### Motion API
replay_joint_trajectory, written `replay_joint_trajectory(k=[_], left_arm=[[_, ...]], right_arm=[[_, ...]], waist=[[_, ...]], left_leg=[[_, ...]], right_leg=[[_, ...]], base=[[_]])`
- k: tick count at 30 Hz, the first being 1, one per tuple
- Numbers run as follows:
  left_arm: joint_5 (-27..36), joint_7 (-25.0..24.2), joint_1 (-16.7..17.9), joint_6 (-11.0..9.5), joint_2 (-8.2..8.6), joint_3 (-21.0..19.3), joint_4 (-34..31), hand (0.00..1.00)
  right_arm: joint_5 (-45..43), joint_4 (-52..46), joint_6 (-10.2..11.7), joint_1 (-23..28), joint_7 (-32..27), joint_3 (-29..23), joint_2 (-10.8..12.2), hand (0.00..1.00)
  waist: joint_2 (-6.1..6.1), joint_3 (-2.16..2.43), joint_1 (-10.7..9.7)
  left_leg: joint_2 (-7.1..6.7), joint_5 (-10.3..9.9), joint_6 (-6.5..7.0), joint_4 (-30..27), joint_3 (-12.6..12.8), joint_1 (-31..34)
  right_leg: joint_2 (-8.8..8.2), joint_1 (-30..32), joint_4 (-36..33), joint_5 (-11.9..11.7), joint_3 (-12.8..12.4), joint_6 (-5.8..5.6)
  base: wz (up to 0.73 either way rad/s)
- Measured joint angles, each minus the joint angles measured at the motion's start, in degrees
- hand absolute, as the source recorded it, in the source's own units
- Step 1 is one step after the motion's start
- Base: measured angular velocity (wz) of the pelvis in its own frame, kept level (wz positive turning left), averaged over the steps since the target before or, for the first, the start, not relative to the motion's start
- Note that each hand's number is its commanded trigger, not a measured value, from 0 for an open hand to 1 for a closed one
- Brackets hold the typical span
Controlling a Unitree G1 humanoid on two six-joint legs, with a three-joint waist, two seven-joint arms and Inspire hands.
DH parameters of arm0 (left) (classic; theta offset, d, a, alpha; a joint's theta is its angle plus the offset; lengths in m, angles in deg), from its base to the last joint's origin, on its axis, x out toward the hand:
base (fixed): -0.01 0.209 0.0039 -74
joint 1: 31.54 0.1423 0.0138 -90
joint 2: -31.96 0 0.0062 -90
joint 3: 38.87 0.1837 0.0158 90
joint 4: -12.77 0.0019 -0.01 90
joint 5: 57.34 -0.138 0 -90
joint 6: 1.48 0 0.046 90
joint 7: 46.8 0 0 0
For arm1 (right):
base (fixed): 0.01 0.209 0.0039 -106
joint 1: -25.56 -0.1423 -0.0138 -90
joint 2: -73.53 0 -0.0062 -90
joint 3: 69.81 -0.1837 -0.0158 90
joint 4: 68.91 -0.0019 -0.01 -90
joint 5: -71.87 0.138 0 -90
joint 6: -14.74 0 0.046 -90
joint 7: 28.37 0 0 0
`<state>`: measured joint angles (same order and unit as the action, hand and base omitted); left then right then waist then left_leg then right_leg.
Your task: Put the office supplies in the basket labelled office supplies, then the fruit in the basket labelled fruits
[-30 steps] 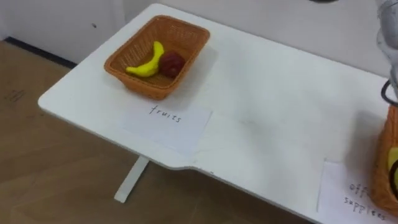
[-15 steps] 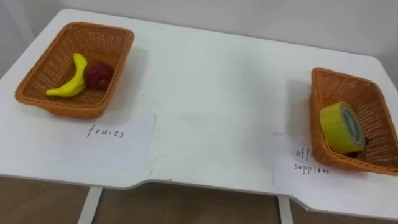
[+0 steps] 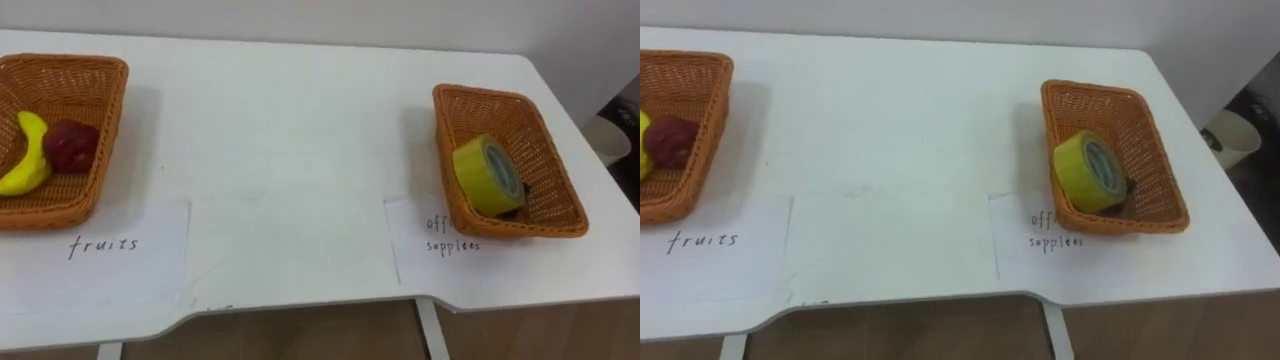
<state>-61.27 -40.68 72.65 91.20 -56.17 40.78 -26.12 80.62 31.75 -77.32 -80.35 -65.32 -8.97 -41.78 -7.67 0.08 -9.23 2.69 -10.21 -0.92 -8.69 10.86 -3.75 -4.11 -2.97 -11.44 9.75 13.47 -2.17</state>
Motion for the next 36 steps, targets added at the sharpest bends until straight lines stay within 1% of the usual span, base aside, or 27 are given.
replay_joint_trajectory(k=[2, 3, 5, 6, 8, 9, 11, 12, 14, 15, 16, 17, 18, 19, 20, 21, 22, 24, 26, 27, 29, 30, 32, 33, 34, 35, 36], left_arm=[[0.23, 0.02, -0.35, -0.17, 0.00, 0.04, 0.82, 0.00], [0.58, 0.07, -0.56, -0.17, 0.01, 0.13, 0.68, 0.00], [1.18, 0.67, -0.57, -0.15, 0.30, 0.41, 0.64, 0.00], [1.23, 0.83, -0.55, -0.15, 0.38, 0.41, 0.62, 0.00], [1.17, 0.99, -0.52, -0.11, 0.55, 0.35, 0.53, 0.00], [0.96, 0.99, -0.54, -0.10, 0.58, 0.33, 0.53, 0.00], [1.05, 1.74, -0.58, -0.06, 0.97, 0.36, 0.62, 0.00], [1.05, 2.10, -0.57, -0.06, 1.21, 0.31, 0.61, 0.00], [1.21, 2.36, -0.23, -0.03, 1.96, 0.33, 0.63, 0.00], [1.41, 2.35, -0.10, -0.03, 2.11, 0.33, 0.62, 0.00], [2.24, 2.35, 0.36, -0.03, 2.34, 0.34, 0.62, 0.00], [2.36, 2.34, 0.47, -0.04, 2.63, 0.33, 0.62, 0.00], [2.39, 2.31, 0.69, -0.04, 2.81, 0.34, 0.62, 0.00], [3.22, 2.24, 1.06, -0.07, 3.08, 0.34, 0.63, 0.00], [3.84, 2.23, 1.14, -0.09, 3.16, 0.27, 0.63, 0.00], [3.84, 2.24, 1.09, -0.12, 3.18, 0.18, 0.62, 0.00], [3.91, 2.24, 1.18, -0.13, 3.25, -0.08, 0.63, 0.00], [4.45, 2.29, 1.07, -0.13, 3.42, -0.29, 0.59, 0.00], [4.63, 2.39, 1.56, -0.14, 3.80, -0.59, 0.55, 0.00], [4.63, 2.40, 1.64, -0.14, 3.92, -0.59, 0.55, 0.00], [4.65, 2.32, 1.28, -0.14, 4.03, -0.01, 0.55, 0.00], [4.66, 2.26, 1.26, -0.14, 4.06, 0.04, 0.55, 0.00], [4.67, 1.92, 1.42, -0.14, 4.34, 0.06, 0.55, 0.00], [4.67, 1.82, 1.64, -0.14, 4.42, 0.05, 0.55, 0.00], [4.49, 1.77, 1.92, -0.13, 4.61, 0.05, 0.56, 0.00], [4.40, 1.77, 1.92, -0.12, 4.77, 0.08, 0.56, 0.00], [4.38, 1.76, 2.01, -0.11, 4.86, 0.07, 0.56, 0.00]], right_arm=[[3.13, 0.03, 1.41, 4.23, -3.06, -2.12, 0.28, 0.00], [3.58, 0.04, 1.59, 5.41, -3.85, -2.52, 0.39, 0.00], [5.83, 0.03, 1.99, 8.55, -6.47, -4.34, 1.47, 0.00], [6.70, 0.03, 2.09, 9.19, -7.04, -4.96, 1.94, 0.00], [9.20, 0.02, 2.17, 11.37, -9.35, -8.08, 4.39, 0.00], [9.37, 0.02, 2.19, 11.76, -10.05, -8.76, 5.06, 0.00], [11.28, 0.72, 3.98, 13.67, -12.60, -10.45, 8.23, 0.00], [11.53, 1.17, 4.12, 14.34, -13.19, -10.71, 9.07, 0.00], [13.94, 4.88, 4.72, 17.35, -14.94, -12.21, 12.01, 0.00], [14.34, 6.23, 4.74, 18.06, -15.27, -12.62, 12.75, 0.00], [15.53, 8.74, 4.81, 19.53, -16.01, -12.82, 14.09, 0.00], [16.06, 11.07, 4.81, 20.89, -16.56, -12.82, 15.36, 0.00], [16.07, 11.71, 4.81, 21.59, -16.73, -12.82, 16.08, 0.00], [16.07, 12.87, 5.23, 22.68, -16.91, -12.82, 17.50, 0.00], [16.08, 14.78, 5.76, 23.72, -16.91, -12.79, 18.83, 0.00], [16.08, 15.68, 5.89, 24.28, -16.96, -12.80, 19.44, 0.00], [16.81, 17.65, 6.03, 25.52, -17.30, -12.79, 20.89, 0.00], [19.95, 21.37, 6.26, 27.45, -17.23, -12.79, 22.06, 0.00], [23.81, 23.19, 6.35, 29.47, -17.21, -12.83, 24.42, 0.00], [24.54, 23.51, 6.43, 30.04, -17.20, -12.80, 25.05, 0.00], [27.87, 25.78, 6.77, 32.42, -17.16, -11.58, 27.53, 0.00], [28.42, 26.23, 6.96, 32.85, -17.12, -11.08, 28.33, 0.00], [30.67, 27.55, 7.06, 33.89, -16.92, -10.32, 31.28, 0.00], [31.21, 28.06, 7.09, 34.07, -16.67, -10.29, 31.82, 0.00], [31.55, 30.03, 7.10, 33.90, -16.22, -9.61, 32.52, 0.00], [31.95, 32.42, 7.16, 33.85, -15.04, -7.32, 33.05, 0.00], [31.98, 34.33, 7.16, 33.86, -13.98, -5.87, 33.09, 0.00]], waist=[[0.26, -0.12, -0.11], [0.30, -0.13, -0.13], [0.69, -0.11, -0.11], [0.83, -0.10, -0.11], [1.47, 0.25, -0.03], [1.63, 0.28, 0.02], [2.29, 0.24, -0.06], [2.36, 0.27, -0.09], [2.65, 0.42, -0.23], [2.71, 0.43, -0.23], [2.72, 0.41, -0.33], [2.68, 0.38, -0.54], [2.78, 0.43, -0.63], [3.18, 0.45, -1.17], [3.32, 0.39, -1.42], [3.35, 0.38, -1.49], [3.34, 0.37, -1.79], [3.30, 0.40, -1.75], [3.51, 0.33, -1.72], [3.58, 0.31, -1.73], [3.82, 0.27, -1.64], [3.87, 0.28, -1.63], [4.22, 0.29, -1.65], [4.37, 0.28, -1.62], [4.74, 0.17, -1.50], [5.02, 0.15, -1.38], [5.11, 0.21, -1.35]], left_leg=[[0.16, -0.38, -0.07, 0.04, 0.12, -0.01], [0.19, -0.42, -0.07, 0.04, 0.14, 0.00], [0.19, -0.51, -0.04, -0.04, 0.44, 0.14], [0.20, -0.52, -0.04, -0.04, 0.61, 0.13], [0.25, -0.58, -0.05, -0.03, 1.02, -0.02], [0.25, -0.58, -0.05, 0.01, 1.12, -0.09], [0.29, -0.63, -0.11, 0.13, 1.46, -0.40], [0.30, -0.64, -0.11, 0.18, 1.46, -0.42], [0.34, -0.65, -0.13, 0.42, 1.41, -0.50], [0.34, -0.65, -0.13, 0.48, 1.38, -0.50], [0.34, -0.65, -0.13, 0.53, 1.36, -0.51], [0.35, -0.66, -0.16, 0.54, 1.37, -0.50], [0.35, -0.67, -0.17, 0.55, 1.37, -0.49], [0.33, -0.72, -0.16, 0.54, 1.37, -0.49], [0.33, -0.73, -0.15, 0.56, 1.41, -0.48], [0.35, -0.73, -0.15, 0.56, 1.39, -0.44], [0.41, -0.73, -0.15, 0.54, 1.33, -0.26], [0.40, -0.73, -0.16, 0.47, 1.36, -0.34], [0.29, -0.75, -0.19, 0.59, 1.52, -0.66], [0.26, -0.75, -0.19, 0.59, 1.51, -0.66], [0.18, -0.74, -0.18, 0.49, 1.31, -0.52], [0.17, -0.74, -0.18, 0.49, 1.33, -0.49], [0.08, -0.74, -0.18, 0.52, 1.35, -0.50], [0.04, -0.74, -0.17, 0.54, 1.34, -0.53], [-0.06, -0.74, -0.16, 0.84, 1.02, -0.72], [-0.16, -0.73, -0.15, 0.96, 0.72, -0.74], [-0.20, -0.73, -0.15, 0.97, 0.69, -0.75]], right_leg=[[0.21, -0.13, 0.16, -0.01, -0.06, 0.02], [0.24, -0.11, 0.19, -0.03, -0.11, 0.05], [0.39, -0.02, 0.83, -0.20, -0.87, 0.32], [0.39, 0.01, 0.80, -0.21, -0.86, 0.35], [0.42, 0.04, 0.78, -0.22, -0.97, 0.35], [0.44, 0.04, 0.78, -0.22, -1.17, 0.35], [0.65, -0.04, 0.83, -0.23, -2.25, 0.37], [0.66, -0.05, 0.82, -0.23, -2.24, 0.37], [0.71, -0.10, 0.84, -0.22, -2.11, 0.37], [0.73, -0.09, 0.86, -0.22, -2.10, 0.36], [0.75, -0.04, 0.86, -0.22, -2.15, 0.36], [0.76, -0.03, 0.84, -0.22, -2.17, 0.36], [0.76, -0.02, 0.84, -0.22, -2.22, 0.36], [0.74, -0.03, 0.84, -0.22, -2.25, 0.36], [0.74, 0.00, 0.85, -0.21, -2.35, 0.36], [0.75, 0.01, 0.87, -0.21, -2.33, 0.35], [0.77, 0.04, 0.91, -0.19, -2.21, 0.36], [0.79, -0.02, 0.96, -0.12, -2.41, 0.43], [0.77, -0.09, 0.97, 0.09, -2.67, 0.60], [0.76, -0.09, 1.01, 0.10, -2.68, 0.61], [0.71, -0.20, 1.22, 0.18, -2.67, 0.62], [0.71, -0.20, 1.29, 0.18, -2.68, 0.62], [0.65, -0.21, 1.43, 0.19, -2.72, 0.60], [0.62, -0.27, 1.46, 0.20, -2.72, 0.58], [0.58, -0.31, 1.48, 0.28, -2.78, 0.46], [0.51, -0.40, 1.52, 0.34, -2.63, 0.38], [0.49, -0.52, 1.61, 0.35, -2.56, 0.37]], base=[[-0.08], [-0.06], [-0.11], [-0.09], [-0.06], [-0.09], [-0.09], [0.00], [0.00], [0.00], [0.00], [0.00], [0.00], [0.00], [0.00], [0.03], [0.04], [-0.02], [-0.10], [-0.05], [0.02], [0.00], [0.00], [0.00], [0.00], [0.04], [0.08]])
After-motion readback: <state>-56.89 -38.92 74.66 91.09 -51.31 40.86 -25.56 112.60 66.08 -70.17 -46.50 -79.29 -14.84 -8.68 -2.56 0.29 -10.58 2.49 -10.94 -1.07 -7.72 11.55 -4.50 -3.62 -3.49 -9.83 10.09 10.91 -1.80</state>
